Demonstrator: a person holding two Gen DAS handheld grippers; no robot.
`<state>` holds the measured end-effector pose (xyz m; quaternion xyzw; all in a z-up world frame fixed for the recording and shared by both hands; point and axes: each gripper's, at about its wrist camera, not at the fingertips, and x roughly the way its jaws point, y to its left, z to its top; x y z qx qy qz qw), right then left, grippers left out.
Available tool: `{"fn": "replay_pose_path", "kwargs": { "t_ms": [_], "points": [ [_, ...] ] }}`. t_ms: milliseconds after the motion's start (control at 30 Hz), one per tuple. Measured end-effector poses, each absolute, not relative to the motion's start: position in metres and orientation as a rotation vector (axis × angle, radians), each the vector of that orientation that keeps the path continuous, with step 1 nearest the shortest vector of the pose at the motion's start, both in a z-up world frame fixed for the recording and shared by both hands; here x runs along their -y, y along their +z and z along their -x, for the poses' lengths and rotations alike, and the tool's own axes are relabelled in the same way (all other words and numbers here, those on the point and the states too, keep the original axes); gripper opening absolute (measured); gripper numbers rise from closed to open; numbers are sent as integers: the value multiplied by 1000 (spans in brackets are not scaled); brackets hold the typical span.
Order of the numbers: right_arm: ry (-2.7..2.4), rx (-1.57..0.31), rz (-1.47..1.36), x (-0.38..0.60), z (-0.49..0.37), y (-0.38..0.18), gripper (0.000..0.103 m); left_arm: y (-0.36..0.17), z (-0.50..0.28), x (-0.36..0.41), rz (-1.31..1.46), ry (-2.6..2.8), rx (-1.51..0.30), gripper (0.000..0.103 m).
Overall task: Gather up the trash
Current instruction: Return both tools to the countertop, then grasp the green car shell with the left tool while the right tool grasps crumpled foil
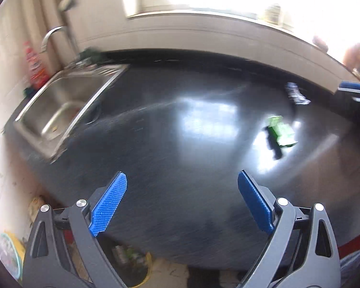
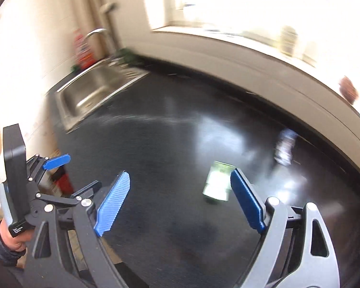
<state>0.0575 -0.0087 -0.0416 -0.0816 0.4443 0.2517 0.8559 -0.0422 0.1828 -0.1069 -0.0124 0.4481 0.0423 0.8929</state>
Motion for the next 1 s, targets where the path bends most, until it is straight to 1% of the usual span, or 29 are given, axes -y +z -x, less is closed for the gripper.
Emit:
{"fn": "replay_pose_path", "kwargs": {
  "t_ms": [100, 233, 367, 533, 667, 800, 1000],
  "points": [
    [388, -941, 117, 81, -63, -40, 84, -99, 16, -131, 21, -2, -957, 91],
    [260, -943, 60, 160, -54, -40, 84, -91, 1, -75, -25, -56, -963, 91],
    [209, -957, 3, 210, -49, -48, 84, -92, -9, -40, -61, -80, -987, 91],
    [212, -982, -22, 227, -53, -59, 84, -103, -15, -18, -86, -68, -1016, 91],
    [241, -988, -22, 221, -70, -64, 84, -115, -25, -22, -89, -31, -1040, 91],
    [269, -1006, -12, 205, -101, -76, 84, -135, -44, -25, -89, 0, -1074, 91],
    [283, -1047, 25, 175, -157, -115, 84, -175, -77, -30, -80, 33, -1113, 91]
  ]
}}
